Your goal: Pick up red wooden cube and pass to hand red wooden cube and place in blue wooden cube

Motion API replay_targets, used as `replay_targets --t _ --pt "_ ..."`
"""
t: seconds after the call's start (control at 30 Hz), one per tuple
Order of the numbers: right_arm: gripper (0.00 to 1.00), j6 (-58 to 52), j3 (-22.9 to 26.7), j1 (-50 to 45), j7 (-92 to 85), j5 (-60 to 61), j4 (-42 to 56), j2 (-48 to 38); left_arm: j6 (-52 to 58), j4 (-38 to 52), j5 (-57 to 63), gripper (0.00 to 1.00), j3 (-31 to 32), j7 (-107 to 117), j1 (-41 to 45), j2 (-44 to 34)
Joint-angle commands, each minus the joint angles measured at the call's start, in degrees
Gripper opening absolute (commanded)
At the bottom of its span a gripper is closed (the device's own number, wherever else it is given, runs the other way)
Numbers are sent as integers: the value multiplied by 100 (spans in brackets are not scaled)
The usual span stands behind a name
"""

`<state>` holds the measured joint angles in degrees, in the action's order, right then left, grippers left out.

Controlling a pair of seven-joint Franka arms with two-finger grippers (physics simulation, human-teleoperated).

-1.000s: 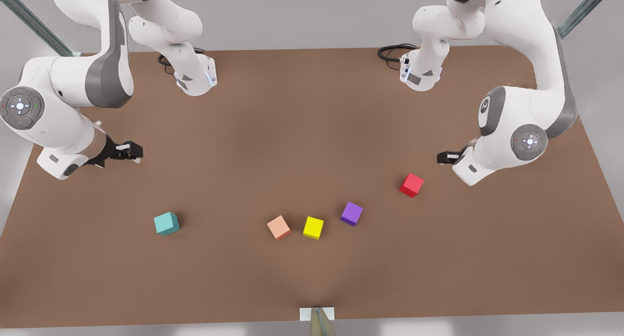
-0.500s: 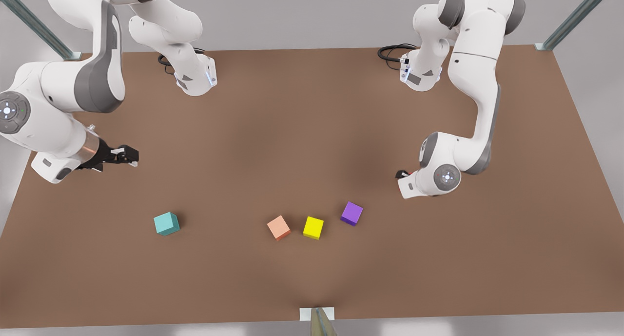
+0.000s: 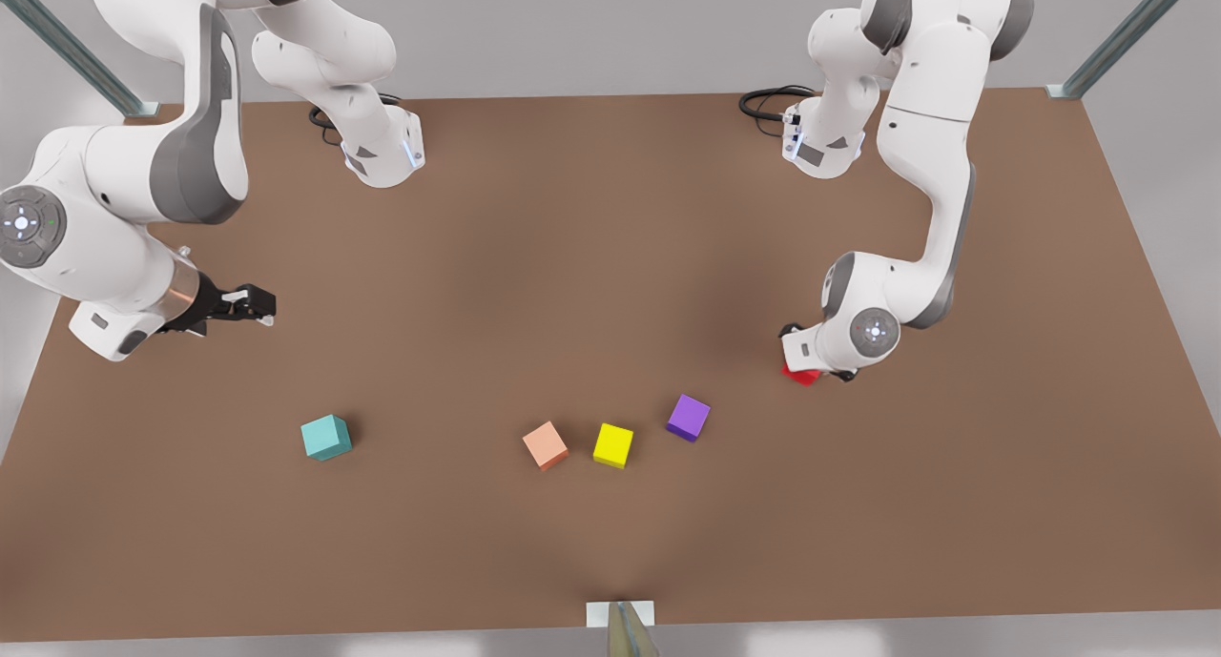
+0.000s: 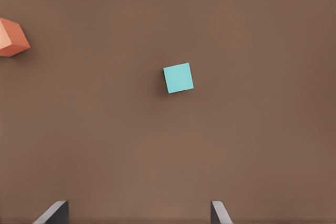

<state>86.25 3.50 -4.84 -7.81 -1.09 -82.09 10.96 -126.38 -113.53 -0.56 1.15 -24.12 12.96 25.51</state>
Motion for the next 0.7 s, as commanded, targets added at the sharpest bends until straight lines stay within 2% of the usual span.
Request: replay_targets --t 0.0,0.67 --pt "100 6 1 0 -45 4 0 -6 -238 -38 3 100 -1 -198 -4 -2" --pt "100 -3 -7 0 -116 4 -8 46 -511 -126 3 100 -71 -128 22 358"
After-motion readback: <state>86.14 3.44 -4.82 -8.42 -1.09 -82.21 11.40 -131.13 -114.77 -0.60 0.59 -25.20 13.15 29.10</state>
